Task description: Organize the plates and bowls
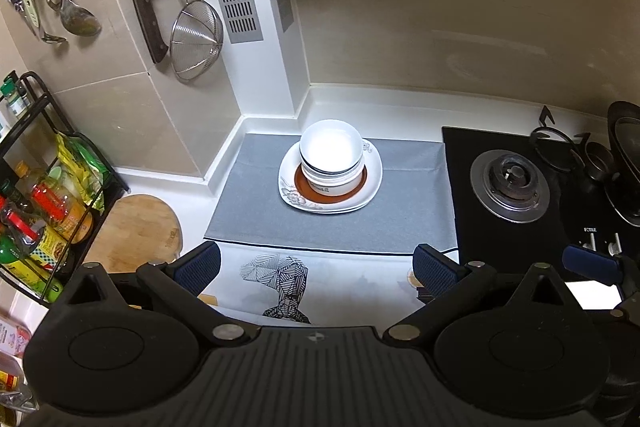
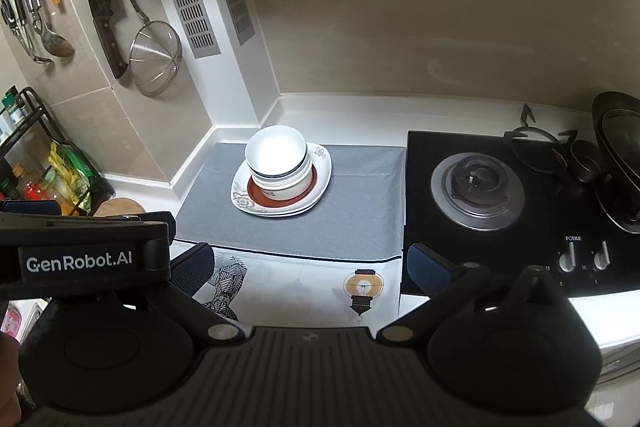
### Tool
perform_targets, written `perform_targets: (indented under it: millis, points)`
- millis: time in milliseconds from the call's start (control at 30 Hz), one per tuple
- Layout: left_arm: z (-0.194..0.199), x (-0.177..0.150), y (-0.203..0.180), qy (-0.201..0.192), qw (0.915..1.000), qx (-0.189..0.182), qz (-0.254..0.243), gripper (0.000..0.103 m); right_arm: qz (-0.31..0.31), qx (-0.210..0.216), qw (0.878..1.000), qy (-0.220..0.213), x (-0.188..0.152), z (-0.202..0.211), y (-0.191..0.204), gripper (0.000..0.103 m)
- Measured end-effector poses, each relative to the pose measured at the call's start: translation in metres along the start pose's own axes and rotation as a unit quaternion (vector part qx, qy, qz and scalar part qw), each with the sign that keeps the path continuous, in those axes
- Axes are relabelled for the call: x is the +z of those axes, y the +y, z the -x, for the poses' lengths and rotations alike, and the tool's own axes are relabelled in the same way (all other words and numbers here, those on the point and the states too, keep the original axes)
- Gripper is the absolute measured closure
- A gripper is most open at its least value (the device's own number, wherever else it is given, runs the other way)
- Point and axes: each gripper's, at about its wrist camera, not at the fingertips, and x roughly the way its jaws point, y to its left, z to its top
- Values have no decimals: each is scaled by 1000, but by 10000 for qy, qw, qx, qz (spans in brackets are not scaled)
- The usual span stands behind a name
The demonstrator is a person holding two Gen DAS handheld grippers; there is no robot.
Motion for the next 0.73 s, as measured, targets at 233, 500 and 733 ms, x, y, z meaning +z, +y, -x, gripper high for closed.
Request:
perform_targets:
  millis: [233, 500, 733]
  points:
    - [-6, -1, 3, 32, 10000, -49, -62, 1, -50, -32, 10000, 70, -1, -6, 2, 1]
    - [-18, 4, 14, 88, 9998, -148, -56, 1, -39, -88, 9999, 124, 4, -16, 11, 1]
    - [-41, 12, 37, 128, 9997, -215, -35, 1, 54, -112, 9996, 261, 14, -38, 31, 1]
